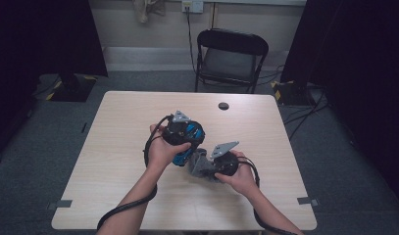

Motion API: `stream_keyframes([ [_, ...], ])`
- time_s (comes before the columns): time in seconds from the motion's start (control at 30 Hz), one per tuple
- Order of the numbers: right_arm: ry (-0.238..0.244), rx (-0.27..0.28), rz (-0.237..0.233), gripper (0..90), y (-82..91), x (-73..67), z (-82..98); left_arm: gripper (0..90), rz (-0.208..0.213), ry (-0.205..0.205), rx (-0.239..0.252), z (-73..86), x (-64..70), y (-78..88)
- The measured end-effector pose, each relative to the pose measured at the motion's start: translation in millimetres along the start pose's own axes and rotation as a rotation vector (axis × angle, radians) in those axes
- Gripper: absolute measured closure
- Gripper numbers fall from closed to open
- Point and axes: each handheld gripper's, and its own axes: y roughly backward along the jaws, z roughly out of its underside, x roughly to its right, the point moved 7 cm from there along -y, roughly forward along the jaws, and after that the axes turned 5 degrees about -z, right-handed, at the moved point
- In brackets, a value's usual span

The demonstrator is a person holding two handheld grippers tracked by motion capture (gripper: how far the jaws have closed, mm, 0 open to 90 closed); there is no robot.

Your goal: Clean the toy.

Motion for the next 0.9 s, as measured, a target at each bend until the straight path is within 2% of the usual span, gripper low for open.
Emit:
stream_keyframes([
  [0.03, -0.012, 0.007, 0.016, 73.1, 6.1, 6.1, 1.9, 25.5, 0.003, -0.004, -0.008, 2.3, 0.0, 0.8],
  [0.07, -0.012, 0.007, 0.016, 73.1, 6.1, 6.1, 1.9, 25.5, 0.003, -0.004, -0.008, 2.3, 0.0, 0.8],
  [0.27, -0.039, 0.022, 0.08, 73.1, 27.1, 25.9, 2.9, 25.5, 0.017, -0.02, -0.031, 13.4, 2.5, 0.5],
  [0.47, -0.077, 0.052, 0.119, 73.0, 42.7, 41.1, 1.8, 25.5, 0.035, -0.029, -0.047, 25.5, 6.5, 2.2],
  [0.63, -0.095, 0.063, 0.139, 73.0, 48.5, 49.1, -1.8, 25.5, 0.052, -0.043, -0.059, 33.6, 12.8, 2.4],
  [0.9, -0.086, 0.076, 0.161, 72.9, 55.8, 54.8, -14.8, 25.5, 0.069, -0.049, -0.076, 41.1, 18.2, -2.0],
])
